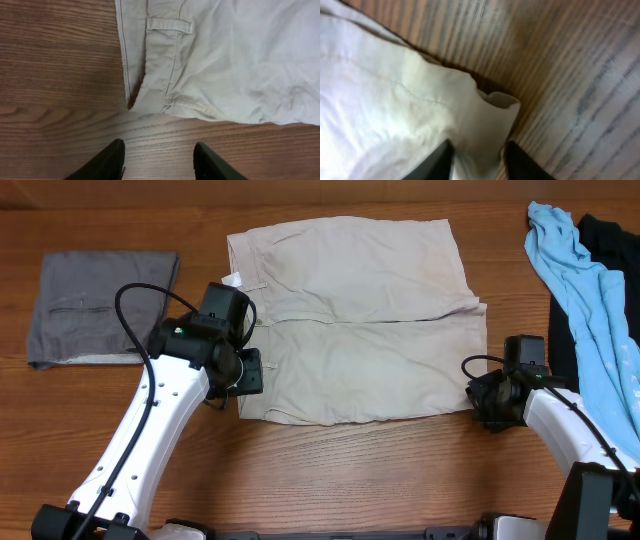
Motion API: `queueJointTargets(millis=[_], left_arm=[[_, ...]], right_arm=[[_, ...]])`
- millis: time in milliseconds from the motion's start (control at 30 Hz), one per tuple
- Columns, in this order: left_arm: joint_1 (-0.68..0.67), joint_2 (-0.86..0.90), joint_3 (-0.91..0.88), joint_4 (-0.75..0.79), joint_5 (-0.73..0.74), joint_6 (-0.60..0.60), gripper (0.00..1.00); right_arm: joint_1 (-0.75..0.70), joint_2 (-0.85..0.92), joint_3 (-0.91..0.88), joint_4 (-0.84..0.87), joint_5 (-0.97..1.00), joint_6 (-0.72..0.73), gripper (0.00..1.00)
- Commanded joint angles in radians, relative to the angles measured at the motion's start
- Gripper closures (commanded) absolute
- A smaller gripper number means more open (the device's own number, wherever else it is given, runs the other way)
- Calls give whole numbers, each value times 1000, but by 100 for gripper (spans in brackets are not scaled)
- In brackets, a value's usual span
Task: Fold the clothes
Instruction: 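Position both grippers at the pants' lower corners to grasp the hem, then close both grippers on the beige pants' lower hem corners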
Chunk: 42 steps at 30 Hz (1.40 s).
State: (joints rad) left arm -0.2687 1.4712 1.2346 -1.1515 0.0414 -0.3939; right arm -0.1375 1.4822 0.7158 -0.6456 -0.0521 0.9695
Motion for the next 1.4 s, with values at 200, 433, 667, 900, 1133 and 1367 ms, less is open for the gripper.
queueJointTargets(millis=[200,433,667,900,1133,1367], left_arm=[[-7,6,-9,1,11,-14,49],[-7,6,-9,3,7,-14,48],[-6,6,-9,5,1,-14,43],[-7,6,-9,4,12,-15,42],[-6,6,-50,-33,-35,-123,37],[-6,7,-231,87,-10,-265,42]], right_arm=[[-4,1,-10,-10,10,-4,52],[-4,1,-10,-5,10,-3,57],[-4,1,-10,2,38,3,80],[-4,1,-10,10,43,5,95],[-4,1,-10,13,44,4,96],[-4,1,-10,5,43,0,96]])
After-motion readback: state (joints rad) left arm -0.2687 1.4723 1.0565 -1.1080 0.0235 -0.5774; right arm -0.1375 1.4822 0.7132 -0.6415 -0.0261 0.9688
